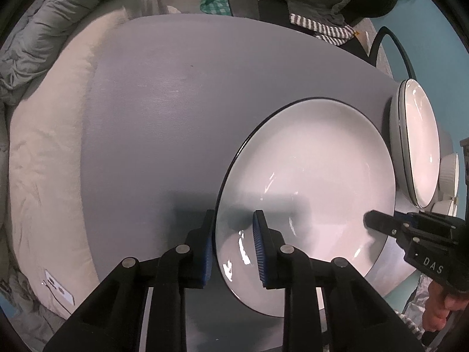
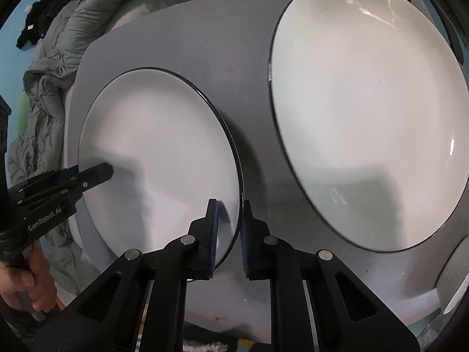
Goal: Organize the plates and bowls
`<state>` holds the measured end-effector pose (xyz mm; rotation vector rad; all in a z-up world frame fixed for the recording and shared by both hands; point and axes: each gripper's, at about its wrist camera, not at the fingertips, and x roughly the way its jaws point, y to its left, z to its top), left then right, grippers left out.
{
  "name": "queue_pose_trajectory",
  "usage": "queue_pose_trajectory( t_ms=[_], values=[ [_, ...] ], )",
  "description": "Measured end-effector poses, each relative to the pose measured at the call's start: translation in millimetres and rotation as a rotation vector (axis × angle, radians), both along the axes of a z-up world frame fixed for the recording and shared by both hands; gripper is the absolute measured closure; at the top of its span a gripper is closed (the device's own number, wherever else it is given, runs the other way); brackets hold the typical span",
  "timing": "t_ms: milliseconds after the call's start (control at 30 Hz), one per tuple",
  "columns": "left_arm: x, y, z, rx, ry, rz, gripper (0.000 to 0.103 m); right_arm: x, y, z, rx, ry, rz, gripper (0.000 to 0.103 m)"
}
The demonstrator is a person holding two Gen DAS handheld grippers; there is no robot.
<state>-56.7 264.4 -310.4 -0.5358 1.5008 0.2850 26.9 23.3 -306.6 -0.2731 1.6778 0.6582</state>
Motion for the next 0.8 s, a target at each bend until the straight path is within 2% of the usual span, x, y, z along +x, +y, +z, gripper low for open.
queue_pose_trajectory(
  t_ms=[233,800],
  values=[
    [-4,3,10,0.027,-0.004,0.01,0.079,-2,1,6,0.008,0.032,0.001,0.089],
    [-6,-7,31,0.057,-0.042,0.013,0.079,-5,2,31,0.012,-0.027,0.009,0.089]
  ],
)
